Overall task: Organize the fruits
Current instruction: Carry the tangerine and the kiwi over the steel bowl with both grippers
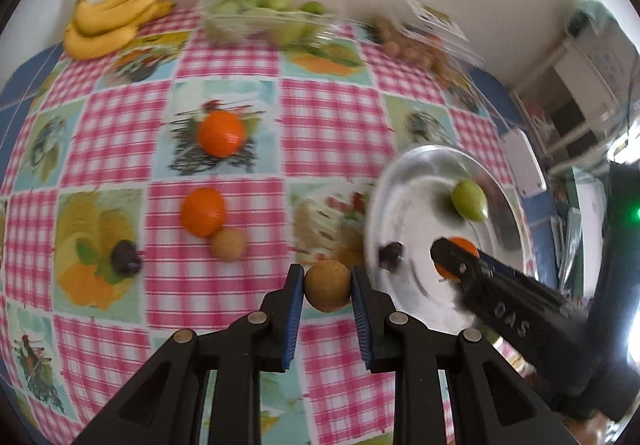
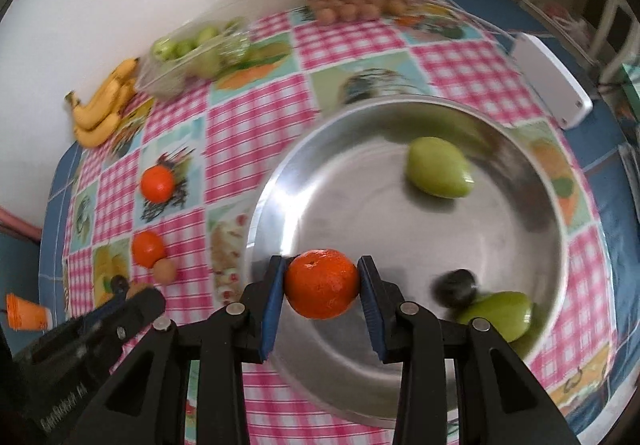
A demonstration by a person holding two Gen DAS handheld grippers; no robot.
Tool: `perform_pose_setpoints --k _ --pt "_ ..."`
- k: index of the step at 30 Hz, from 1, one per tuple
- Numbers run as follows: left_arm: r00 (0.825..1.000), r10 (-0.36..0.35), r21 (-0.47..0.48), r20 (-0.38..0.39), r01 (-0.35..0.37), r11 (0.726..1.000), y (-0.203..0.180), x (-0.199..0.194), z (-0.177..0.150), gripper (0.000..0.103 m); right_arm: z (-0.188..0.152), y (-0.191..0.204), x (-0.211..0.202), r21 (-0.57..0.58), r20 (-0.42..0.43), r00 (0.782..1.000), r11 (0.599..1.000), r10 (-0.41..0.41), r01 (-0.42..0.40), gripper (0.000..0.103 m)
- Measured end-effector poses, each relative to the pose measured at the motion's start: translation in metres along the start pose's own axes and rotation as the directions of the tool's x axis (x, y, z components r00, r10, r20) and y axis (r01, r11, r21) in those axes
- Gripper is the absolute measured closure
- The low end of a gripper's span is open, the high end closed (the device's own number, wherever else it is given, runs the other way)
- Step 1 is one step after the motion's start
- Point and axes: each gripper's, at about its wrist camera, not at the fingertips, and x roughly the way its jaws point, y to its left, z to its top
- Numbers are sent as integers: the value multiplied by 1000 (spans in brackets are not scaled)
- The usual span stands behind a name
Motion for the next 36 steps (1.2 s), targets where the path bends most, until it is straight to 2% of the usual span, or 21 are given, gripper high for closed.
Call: perform_pose_setpoints --k 10,14,23,30,36 --pt "1000 -4 142 -12 6 990 -51 15 -11 77 3 -56 -11 114 19 999 993 -26 24 65" --pt "1000 -2 171 -15 4 985 -62 21 -14 77 4 -68 -14 131 30 999 991 -31 27 65" --pt "1000 -6 193 -29 11 981 -71 35 -17 77 3 -74 -13 145 39 999 989 -31 25 65" --pt "999 -1 193 -33 7 981 -70 44 -19 77 4 -65 -6 108 51 998 994 -39 33 65" --pt "999 9 190 -43 -1 982 -70 53 -18 77 3 -59 6 85 25 999 995 -47 45 64"
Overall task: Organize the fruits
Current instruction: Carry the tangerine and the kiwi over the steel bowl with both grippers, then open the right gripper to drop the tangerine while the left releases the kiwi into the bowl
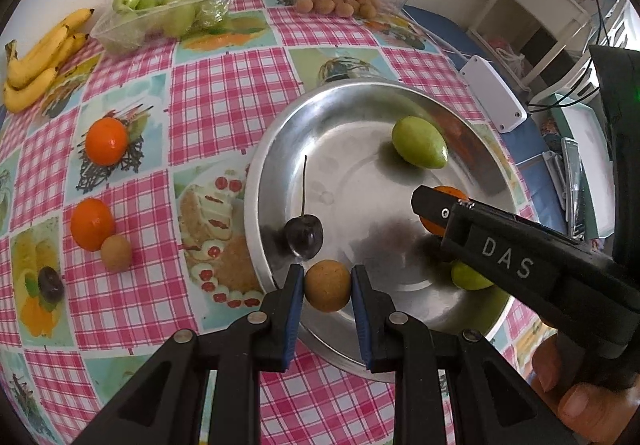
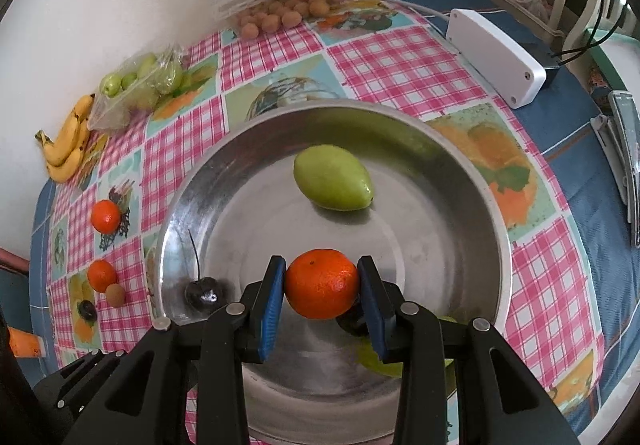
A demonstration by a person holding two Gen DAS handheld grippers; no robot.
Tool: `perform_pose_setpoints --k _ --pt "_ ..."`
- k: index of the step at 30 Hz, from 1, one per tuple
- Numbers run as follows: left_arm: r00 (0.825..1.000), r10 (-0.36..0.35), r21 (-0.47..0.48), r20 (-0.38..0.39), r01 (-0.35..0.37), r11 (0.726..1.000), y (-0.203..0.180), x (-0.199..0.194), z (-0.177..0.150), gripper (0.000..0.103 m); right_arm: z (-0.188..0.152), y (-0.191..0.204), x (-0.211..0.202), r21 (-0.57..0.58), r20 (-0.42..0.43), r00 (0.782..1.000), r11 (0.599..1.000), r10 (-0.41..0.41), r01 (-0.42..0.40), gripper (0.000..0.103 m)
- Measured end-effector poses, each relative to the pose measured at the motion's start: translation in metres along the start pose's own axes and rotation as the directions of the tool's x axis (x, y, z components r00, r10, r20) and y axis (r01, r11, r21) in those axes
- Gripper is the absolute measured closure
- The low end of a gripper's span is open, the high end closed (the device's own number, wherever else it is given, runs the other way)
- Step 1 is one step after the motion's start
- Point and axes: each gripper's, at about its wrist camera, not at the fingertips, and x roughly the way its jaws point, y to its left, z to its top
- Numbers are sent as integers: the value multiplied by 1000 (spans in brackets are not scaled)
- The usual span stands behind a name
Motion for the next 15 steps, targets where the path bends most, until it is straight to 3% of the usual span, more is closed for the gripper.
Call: perform_pose_setpoints --k 15 --pt "1000 -8 9 -24 8 1000 1 7 0 76 0 1 10 4 -26 1000 1000 -13 13 64"
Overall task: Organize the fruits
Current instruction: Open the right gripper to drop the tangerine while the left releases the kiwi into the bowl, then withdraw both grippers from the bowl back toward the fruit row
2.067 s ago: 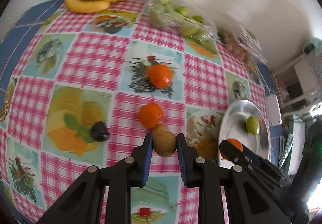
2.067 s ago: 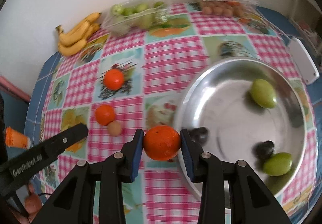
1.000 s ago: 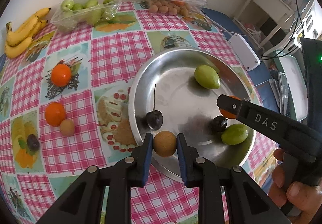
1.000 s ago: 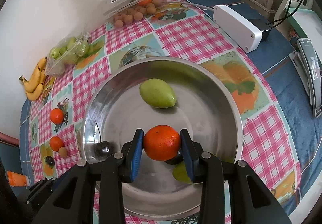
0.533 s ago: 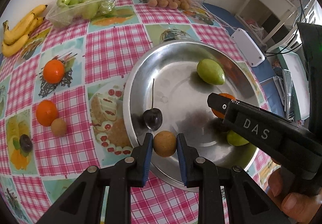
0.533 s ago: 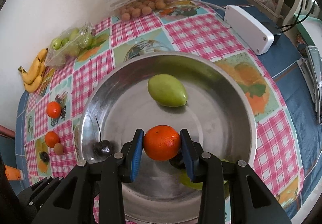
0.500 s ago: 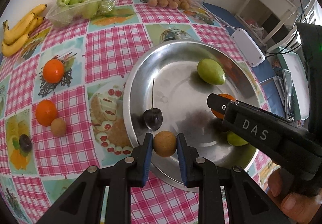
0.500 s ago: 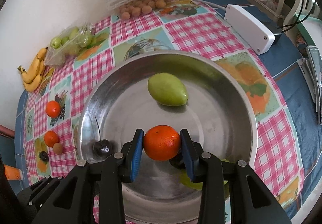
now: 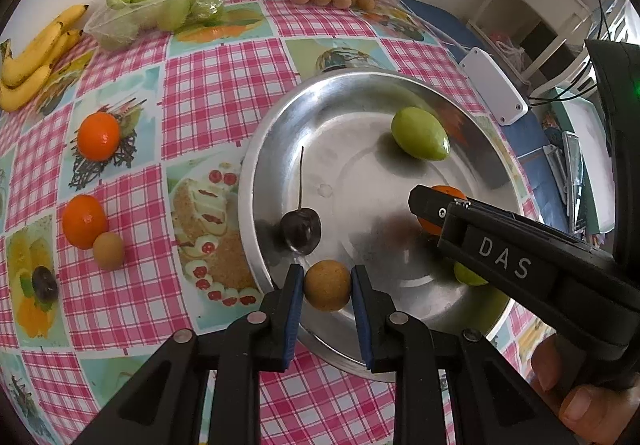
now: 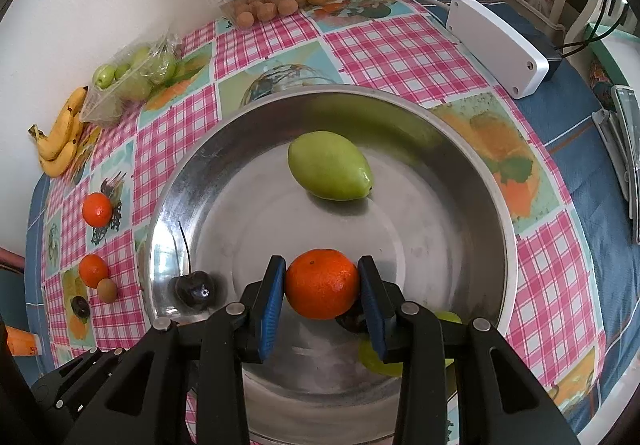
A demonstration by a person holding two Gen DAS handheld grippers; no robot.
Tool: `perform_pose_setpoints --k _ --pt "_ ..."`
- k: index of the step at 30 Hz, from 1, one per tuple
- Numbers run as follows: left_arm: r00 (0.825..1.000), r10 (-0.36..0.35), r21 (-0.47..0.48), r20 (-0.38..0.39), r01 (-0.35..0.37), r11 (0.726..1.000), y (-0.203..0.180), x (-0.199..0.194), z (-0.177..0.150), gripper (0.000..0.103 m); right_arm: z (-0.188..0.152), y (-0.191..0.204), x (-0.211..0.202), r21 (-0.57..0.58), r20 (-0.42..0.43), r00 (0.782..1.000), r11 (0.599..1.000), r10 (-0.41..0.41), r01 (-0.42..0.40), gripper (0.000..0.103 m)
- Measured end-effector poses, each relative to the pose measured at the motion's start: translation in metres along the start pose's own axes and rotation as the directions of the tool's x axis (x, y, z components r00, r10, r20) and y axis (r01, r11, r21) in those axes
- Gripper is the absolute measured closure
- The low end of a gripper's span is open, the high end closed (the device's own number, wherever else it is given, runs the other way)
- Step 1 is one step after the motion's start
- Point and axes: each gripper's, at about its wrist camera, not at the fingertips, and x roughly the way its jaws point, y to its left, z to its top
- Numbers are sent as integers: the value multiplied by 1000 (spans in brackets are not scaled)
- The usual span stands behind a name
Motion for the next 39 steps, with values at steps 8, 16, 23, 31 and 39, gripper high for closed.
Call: perform_pose_setpoints --k 8,16,23,31,39 --pt "1000 -10 18 4 10 1000 -5 -4 1 61 2 1 -5 -5 14 1000 1000 15 -15 63" --pt "998 -1 -11 63 2 1000 4 -26 7 61 5 2 -28 0 83 996 1000 28 -28 63" --pt "994 58 -126 91 -46 991 36 -39 11 61 6 0 -30 7 84 996 1000 23 -24 63" --pt "972 226 -288 55 -202 936 80 -42 7 61 3 2 -22 2 56 998 1000 9 -9 64" --pt "963 263 -424 58 -215 880 119 -53 2 61 0 6 -20 -18 46 999 1000 5 -5 64"
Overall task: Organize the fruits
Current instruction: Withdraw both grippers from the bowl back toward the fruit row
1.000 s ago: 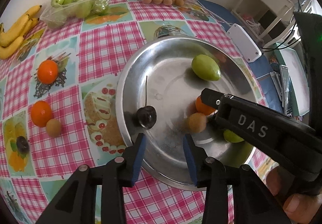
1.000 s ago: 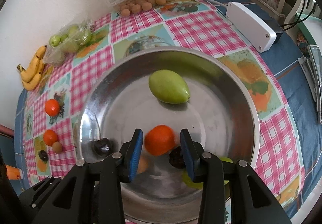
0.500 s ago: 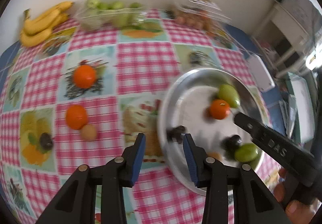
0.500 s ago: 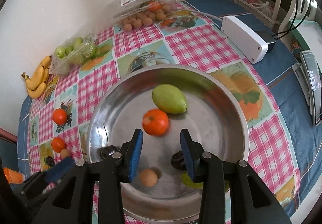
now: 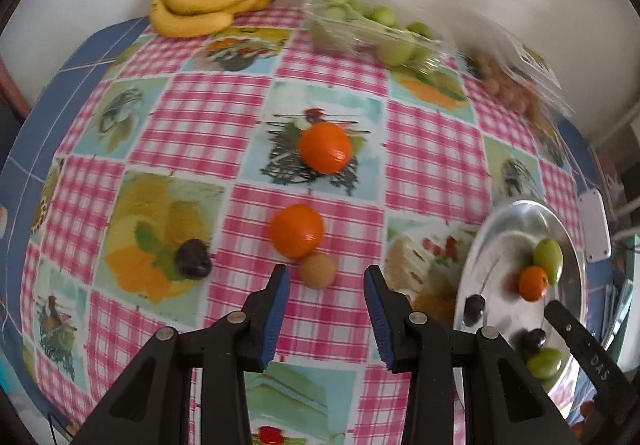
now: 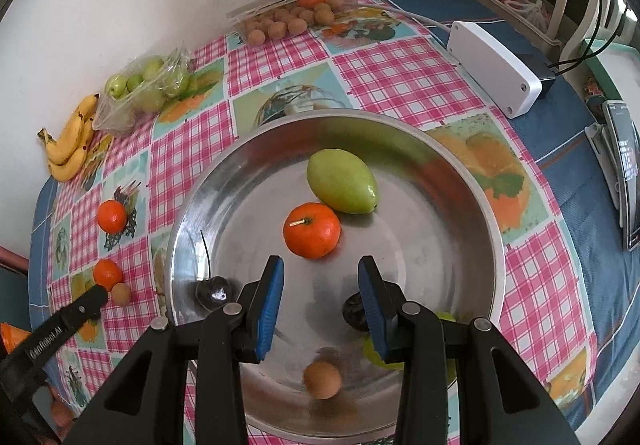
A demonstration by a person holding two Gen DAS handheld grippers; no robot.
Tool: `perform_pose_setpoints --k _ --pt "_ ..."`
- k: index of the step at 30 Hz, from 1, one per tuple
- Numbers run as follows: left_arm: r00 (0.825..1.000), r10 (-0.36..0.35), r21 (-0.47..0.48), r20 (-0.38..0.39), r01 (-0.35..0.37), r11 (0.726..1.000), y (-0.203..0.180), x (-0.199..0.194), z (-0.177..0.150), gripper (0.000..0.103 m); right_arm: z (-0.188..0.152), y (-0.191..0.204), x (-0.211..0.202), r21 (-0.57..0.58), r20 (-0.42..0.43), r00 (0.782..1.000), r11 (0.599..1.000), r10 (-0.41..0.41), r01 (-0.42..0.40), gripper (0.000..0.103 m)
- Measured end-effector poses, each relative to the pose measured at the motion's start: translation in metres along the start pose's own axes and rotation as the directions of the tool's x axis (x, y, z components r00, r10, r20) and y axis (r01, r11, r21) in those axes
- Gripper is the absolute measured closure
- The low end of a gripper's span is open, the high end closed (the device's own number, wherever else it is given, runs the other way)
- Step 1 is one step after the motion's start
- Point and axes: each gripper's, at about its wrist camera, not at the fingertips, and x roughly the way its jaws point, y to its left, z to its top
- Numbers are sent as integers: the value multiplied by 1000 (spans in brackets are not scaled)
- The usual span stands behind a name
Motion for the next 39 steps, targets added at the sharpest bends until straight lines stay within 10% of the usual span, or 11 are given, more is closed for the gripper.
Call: perform_pose_setpoints --k 25,39 --pt "995 94 -18 -18 -94 995 10 10 -1 0 -1 1 11 -15 -11 999 999 -35 35 8" --pt "995 95 -10 -30 -96 995 14 14 -3 0 -2 5 10 -36 13 999 998 -42 42 0"
